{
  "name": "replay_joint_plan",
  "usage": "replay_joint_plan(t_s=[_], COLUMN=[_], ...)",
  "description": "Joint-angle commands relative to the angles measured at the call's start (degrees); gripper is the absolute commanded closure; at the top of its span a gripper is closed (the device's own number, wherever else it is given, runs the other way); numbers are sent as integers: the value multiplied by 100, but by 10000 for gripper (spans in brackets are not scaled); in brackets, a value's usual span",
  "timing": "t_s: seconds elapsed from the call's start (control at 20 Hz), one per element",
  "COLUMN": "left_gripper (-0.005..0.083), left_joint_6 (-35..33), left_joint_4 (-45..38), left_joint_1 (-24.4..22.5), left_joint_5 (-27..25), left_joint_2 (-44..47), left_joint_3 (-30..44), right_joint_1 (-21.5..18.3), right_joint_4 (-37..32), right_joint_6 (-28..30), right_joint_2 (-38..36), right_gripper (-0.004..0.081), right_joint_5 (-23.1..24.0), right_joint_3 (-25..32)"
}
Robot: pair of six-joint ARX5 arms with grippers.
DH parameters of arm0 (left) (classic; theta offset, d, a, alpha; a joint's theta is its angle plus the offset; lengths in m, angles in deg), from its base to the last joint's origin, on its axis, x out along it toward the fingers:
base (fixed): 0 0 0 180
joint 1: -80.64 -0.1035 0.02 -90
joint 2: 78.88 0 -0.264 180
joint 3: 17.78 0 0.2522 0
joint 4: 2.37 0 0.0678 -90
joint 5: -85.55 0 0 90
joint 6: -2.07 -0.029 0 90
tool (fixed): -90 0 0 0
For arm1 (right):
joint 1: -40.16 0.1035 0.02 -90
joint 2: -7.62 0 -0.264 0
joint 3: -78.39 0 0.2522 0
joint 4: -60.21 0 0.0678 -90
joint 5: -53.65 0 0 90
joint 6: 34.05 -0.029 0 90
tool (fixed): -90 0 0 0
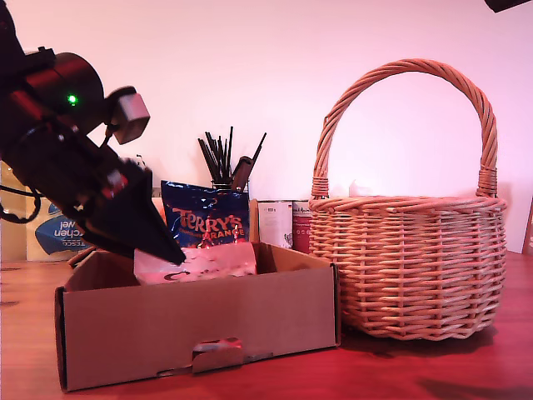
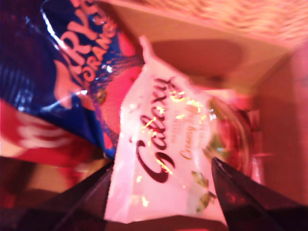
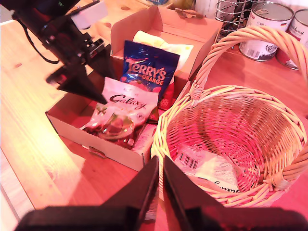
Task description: Move the bags of Easter eggs from the cardboard box on the left into the woven basket on the right side.
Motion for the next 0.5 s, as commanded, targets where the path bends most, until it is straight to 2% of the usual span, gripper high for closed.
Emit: replay_joint_plan(t_s=[0.0,0.35,0.45], left_gripper=[244,287,293], left_joint_6=[-11,-17,-31], left_joint_4=[240,1259,1298], left_joint_1=[17,101,164], left_joint_5=[264,758,284], left_joint_2=[-35,-35,-39], left_joint_3=[-81,-575,-577], right_joint_1=[31,33,33], right_joint_4=[-35,-33,-35], right_joint_6=[22,22,22], right_joint_2=[-15,-15,-15], right_gripper=[783,783,783], right_joint_5=[-13,-13,-15], right_joint_3=[0,0,0])
